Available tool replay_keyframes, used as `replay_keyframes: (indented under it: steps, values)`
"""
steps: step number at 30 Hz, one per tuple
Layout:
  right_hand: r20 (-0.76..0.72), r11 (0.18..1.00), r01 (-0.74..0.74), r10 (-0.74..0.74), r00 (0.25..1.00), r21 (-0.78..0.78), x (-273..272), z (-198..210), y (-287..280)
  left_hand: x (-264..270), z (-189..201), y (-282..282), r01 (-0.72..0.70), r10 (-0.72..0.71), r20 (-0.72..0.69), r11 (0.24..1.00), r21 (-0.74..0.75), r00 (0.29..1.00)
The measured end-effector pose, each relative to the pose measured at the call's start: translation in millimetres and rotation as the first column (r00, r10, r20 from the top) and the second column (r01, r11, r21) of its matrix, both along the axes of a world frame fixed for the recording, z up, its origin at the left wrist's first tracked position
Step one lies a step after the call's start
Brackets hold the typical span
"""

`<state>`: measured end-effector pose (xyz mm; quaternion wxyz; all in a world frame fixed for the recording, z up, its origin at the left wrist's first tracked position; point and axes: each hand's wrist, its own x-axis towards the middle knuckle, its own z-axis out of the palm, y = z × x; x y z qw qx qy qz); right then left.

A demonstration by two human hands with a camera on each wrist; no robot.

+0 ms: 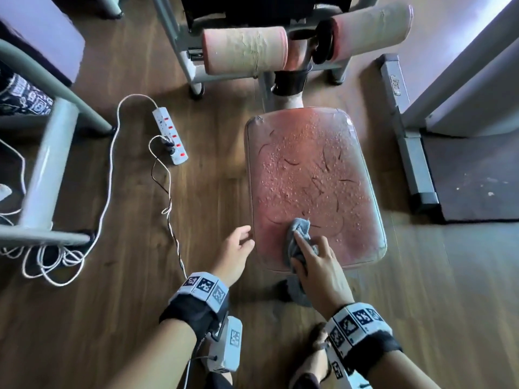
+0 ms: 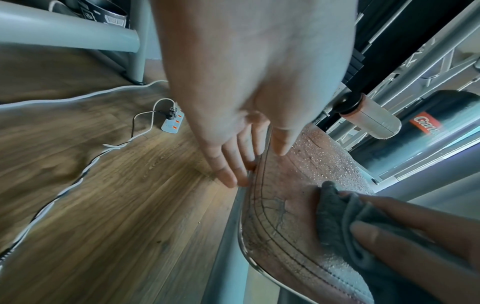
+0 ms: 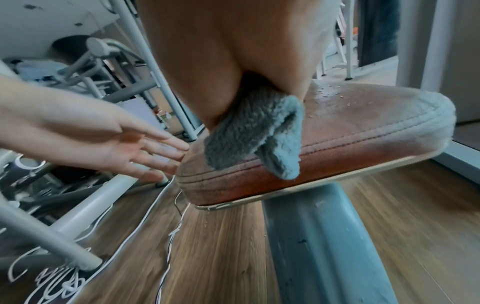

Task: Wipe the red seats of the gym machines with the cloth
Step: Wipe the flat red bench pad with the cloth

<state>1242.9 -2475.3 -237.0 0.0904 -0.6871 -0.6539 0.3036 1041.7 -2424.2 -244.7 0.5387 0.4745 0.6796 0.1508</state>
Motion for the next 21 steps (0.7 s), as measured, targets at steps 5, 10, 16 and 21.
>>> replay_keyframes:
  steps: [5,10,16,21]
  values:
    - [-0.087,0.997,-0.073,0.075,0.993,0.035,-10.5,9.4,15.0,-6.5,-12.8,1.2,-0.02,0.019,0.053,0.999,0.027,0.998]
    - [-0.314,0.978,0.132,-0.076,0.946,0.162,-18.6,20.6,28.3,-19.6,-14.2,10.4,-0.032,0.026,0.138,0.999,0.041,0.99]
    - [0.167,0.993,-0.082,0.067,0.984,0.086,-13.1,-6.7,7.9,-28.4,-3.5,22.2,0.069,-0.074,0.084,0.996,0.065,0.994]
    - [0.31,0.984,-0.171,0.147,0.939,0.055,-24.0,-11.1,3.4,-19.7,-5.3,28.0,0.077,-0.082,0.101,0.996,0.05,0.991]
